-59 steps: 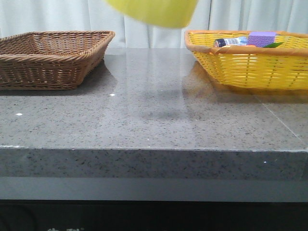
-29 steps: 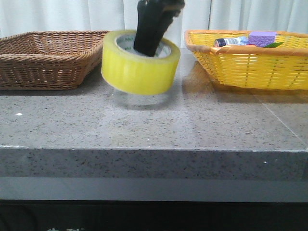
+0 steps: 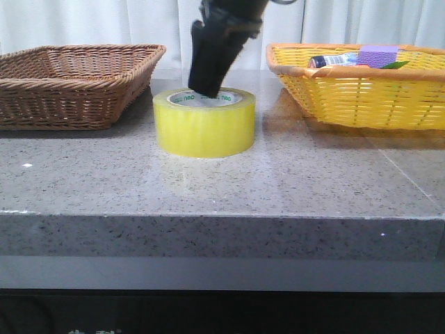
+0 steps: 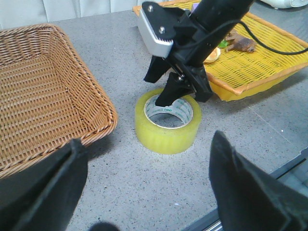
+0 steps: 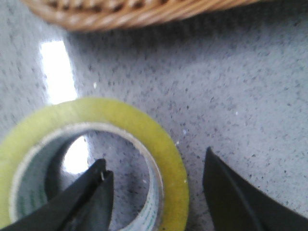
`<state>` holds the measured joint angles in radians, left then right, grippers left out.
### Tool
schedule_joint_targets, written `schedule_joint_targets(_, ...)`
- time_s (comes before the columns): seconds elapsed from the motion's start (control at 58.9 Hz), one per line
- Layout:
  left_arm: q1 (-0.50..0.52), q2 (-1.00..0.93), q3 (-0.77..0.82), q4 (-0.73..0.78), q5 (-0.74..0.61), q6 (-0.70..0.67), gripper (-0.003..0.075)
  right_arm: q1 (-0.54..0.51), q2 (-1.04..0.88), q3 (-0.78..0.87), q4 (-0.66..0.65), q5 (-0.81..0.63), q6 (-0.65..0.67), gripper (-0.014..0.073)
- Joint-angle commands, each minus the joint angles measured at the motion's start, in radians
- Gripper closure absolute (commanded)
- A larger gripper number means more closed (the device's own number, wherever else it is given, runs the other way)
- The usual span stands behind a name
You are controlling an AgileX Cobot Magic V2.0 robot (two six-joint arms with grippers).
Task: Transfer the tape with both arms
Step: 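Carry the tape toward the table center and set it down, release, then withdraw the right gripper and bring the left gripper over the tape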
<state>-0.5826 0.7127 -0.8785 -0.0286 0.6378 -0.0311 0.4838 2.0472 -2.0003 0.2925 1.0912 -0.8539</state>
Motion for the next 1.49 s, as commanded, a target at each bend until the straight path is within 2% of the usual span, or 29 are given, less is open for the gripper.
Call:
schedule_joint_targets(0.0,-0.008,0.004,-0.030,-0.008,-0.082,-0.001,0.0196,-0.001,-0.082,-0.079,0.041,0.013,0.074,0.0128)
schedule_joint_targets(0.136,-0.008,0.004,-0.030,-0.008,-0.082,-0.001,0.0196,-0.006,-0.135,-0.134,0.041,0.078,0.212,0.0127)
schedule_joint_targets(0.204,-0.008,0.004,-0.030,-0.008,-0.082,-0.001,0.0196,-0.008,-0.193,-0.139,0.041,0.120,0.385,0.0127)
schedule_joint_targets(0.34,-0.008,0.004,-0.030,-0.008,-0.082,-0.001,0.0196,-0.008,-0.288,-0.114,0.040,0.177,0.532,0.0127)
schedule_joint_targets(0.441,-0.008,0.004,-0.030,-0.008,-0.082,-0.001,0.0196,-0.008,-0.372,-0.027,0.040,0.146,0.623,0.0127)
schedule_joint_targets(0.56,-0.008,0.004,-0.030,-0.008,-0.082,-0.001,0.0196,-0.008,-0.493,0.126,0.042,0.017,0.684,0.0127)
schedule_joint_targets(0.934,-0.008,0.004,-0.030,-0.008,-0.082,-0.001,0.0196,-0.008,-0.898,0.680,0.051,-0.305,0.696,0.0127)
schedule_joint_targets(1.205,-0.008,0.004,-0.030,-0.008,-0.082,-0.001,0.0196,-0.008,-1.162,1.010,0.051,-0.527,0.696,0.0127)
schedule_joint_targets(1.358,-0.008,0.004,-0.030,-0.008,-0.082,-0.001,0.0196,-0.008,-1.240,1.117,0.010,-0.536,0.696,0.0127)
schedule_joint_targets(1.477,-0.008,0.004,-0.030,-0.008,-0.095,-0.001,0.0196,-0.008,-1.262,1.138,-0.028,-0.509,0.697,0.0127)
